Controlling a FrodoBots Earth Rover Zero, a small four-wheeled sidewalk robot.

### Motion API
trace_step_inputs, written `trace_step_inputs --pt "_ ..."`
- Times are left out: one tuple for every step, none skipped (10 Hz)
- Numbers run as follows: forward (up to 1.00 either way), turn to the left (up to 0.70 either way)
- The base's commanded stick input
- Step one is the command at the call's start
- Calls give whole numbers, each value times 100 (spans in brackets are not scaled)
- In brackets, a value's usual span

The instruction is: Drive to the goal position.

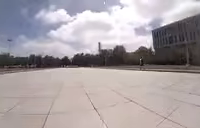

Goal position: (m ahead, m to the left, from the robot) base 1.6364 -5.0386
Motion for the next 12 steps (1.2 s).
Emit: trace_step_inputs --pt "100 -31" --pt "100 -31" --pt "100 -32" --pt "100 -32" --pt "100 -32" --pt "100 -32" --pt "100 -32" --pt "100 -31" --pt "100 -32" --pt "100 -32" --pt "100 -32" --pt "100 -32"
